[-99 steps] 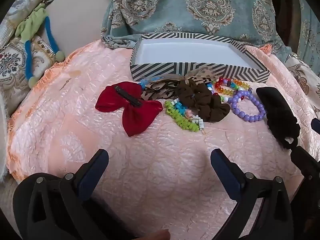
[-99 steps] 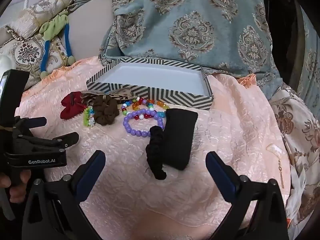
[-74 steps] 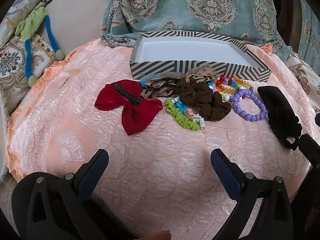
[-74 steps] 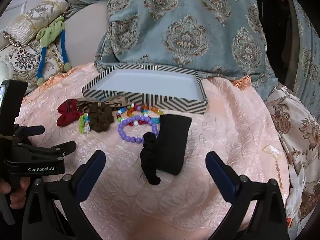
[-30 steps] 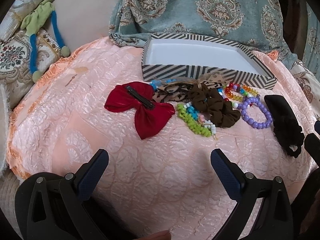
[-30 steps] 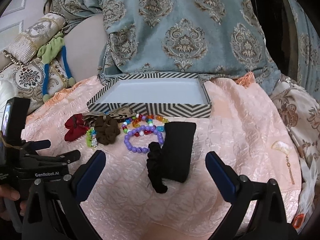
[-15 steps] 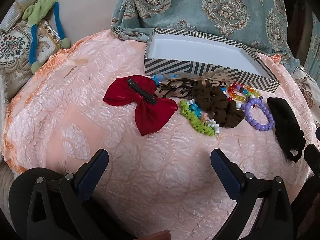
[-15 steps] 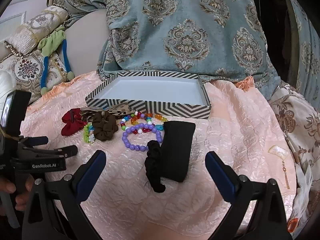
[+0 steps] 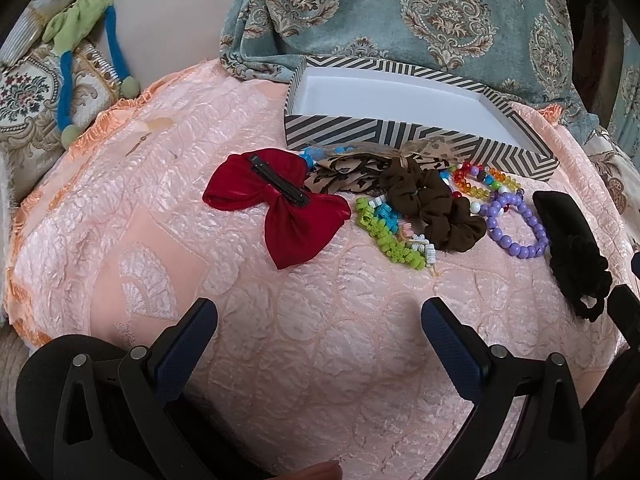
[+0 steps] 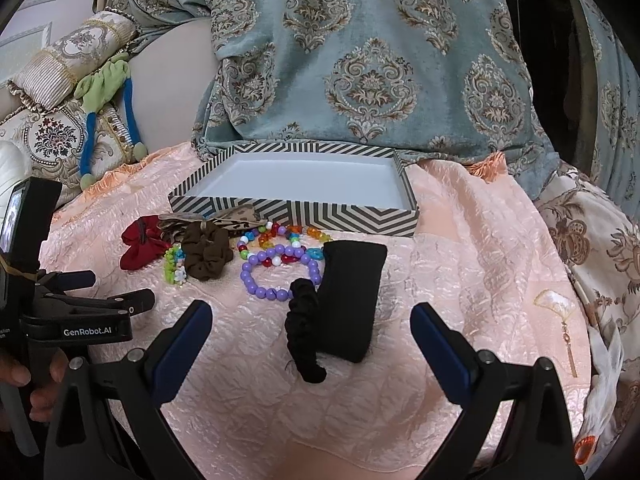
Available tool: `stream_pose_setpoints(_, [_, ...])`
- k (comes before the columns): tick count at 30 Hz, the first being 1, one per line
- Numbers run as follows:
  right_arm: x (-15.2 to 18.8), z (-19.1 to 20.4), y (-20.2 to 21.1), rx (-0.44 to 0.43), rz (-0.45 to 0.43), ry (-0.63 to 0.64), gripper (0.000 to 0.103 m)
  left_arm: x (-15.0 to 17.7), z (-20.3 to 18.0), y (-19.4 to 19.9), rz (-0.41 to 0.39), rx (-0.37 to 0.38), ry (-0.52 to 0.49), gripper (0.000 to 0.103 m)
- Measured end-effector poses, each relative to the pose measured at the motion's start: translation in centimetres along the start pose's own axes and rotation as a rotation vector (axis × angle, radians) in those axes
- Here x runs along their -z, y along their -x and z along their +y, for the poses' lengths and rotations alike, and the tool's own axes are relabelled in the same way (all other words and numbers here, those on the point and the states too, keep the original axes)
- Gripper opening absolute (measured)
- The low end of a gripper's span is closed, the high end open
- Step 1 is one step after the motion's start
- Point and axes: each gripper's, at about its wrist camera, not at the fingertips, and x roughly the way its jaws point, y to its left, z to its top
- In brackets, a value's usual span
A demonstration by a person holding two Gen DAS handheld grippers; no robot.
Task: Organize jewelry
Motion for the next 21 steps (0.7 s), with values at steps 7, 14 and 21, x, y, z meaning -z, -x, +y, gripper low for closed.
stream_pose_setpoints(7, [0.01, 0.07, -0.08, 0.004, 0.006, 0.003, 0.101, 0.05, -0.03, 0.02, 0.001, 0.002, -0.001, 0.090])
stream_pose_setpoints(14, [0.01, 0.11, -0.08, 0.004, 0.007, 0.005, 0.101, 0.06, -0.14, -0.03, 0.002, 0.001, -0.001, 0.090])
stream_pose_setpoints(21, [0.05, 0.09, -0.18, 0.005, 0.010, 0.008, 0.101, 0.09, -0.16, -0.09, 0.003, 0.002, 0.000, 0.090])
